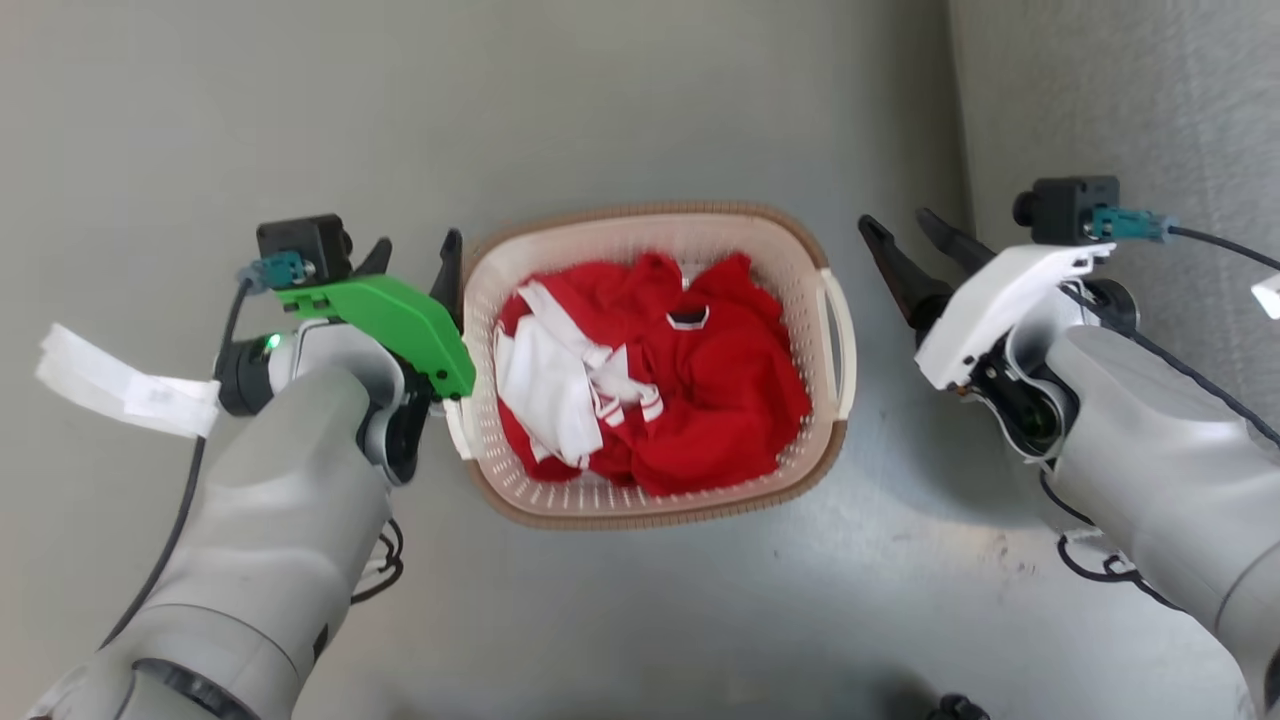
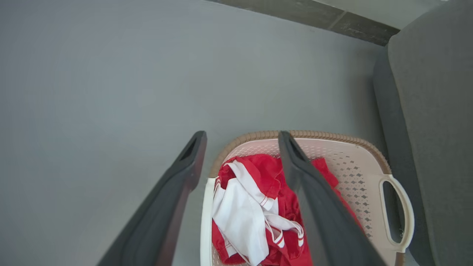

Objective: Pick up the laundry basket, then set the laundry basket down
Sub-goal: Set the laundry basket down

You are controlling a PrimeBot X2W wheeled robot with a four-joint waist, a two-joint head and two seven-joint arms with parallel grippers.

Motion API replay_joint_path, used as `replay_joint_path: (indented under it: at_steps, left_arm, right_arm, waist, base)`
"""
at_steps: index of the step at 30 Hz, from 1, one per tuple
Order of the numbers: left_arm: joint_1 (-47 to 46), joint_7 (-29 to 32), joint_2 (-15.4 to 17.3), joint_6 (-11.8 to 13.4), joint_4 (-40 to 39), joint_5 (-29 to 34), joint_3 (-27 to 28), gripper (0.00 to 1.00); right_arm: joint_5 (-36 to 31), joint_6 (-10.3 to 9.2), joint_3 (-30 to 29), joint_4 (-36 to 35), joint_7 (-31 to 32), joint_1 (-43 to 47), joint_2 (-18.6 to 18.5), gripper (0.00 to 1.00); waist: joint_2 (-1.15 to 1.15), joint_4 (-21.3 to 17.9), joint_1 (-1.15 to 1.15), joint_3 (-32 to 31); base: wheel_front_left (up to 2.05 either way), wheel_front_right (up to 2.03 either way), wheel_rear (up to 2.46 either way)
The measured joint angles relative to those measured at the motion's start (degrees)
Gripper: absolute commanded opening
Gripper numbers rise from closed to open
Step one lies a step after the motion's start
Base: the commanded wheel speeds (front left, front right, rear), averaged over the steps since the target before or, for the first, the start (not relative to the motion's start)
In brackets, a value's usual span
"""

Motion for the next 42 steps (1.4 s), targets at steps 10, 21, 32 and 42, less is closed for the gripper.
replay_joint_path:
  at_steps: [10,21,32,42]
  left_arm:
    - [4.6,0.0,1.5,0.1,-7.5,6.2,5.9,1.00]
    - [12.4,0.0,3.1,0.6,-15.5,13.4,10.7,1.00]
    - [22.9,0.0,6.1,2.7,-25.6,20.6,17.0,1.00]
    - [30.0,-0.2,6.1,4.7,-36.7,25.4,24.2,1.00]
  right_arm:
    - [-4.0,0.00,-8.9,-5.2,-0.1,3.1,-1.8,1.00]
    - [-13.1,0.00,-19.6,-10.8,-0.1,9.4,-3.9,1.00]
    - [-22.2,-2.16,-29.0,-17.8,-0.1,20.0,-2.4,1.00]
    - [-28.8,-5.15,-38.1,-25.5,-0.1,27.8,-2.2,1.00]
  waist:
    - [0.00,0.9,0.00,-8.5]
    - [0.00,2.1,0.00,-17.1]
    - [0.00,2.7,0.00,-25.7]
    - [0.00,3.3,0.00,-30.5]
  base:
    - [0.00,0.00,0.00]
    - [0.00,0.00,0.00]
    - [0.00,0.00,0.00]
    - [0.00,0.00,0.00]
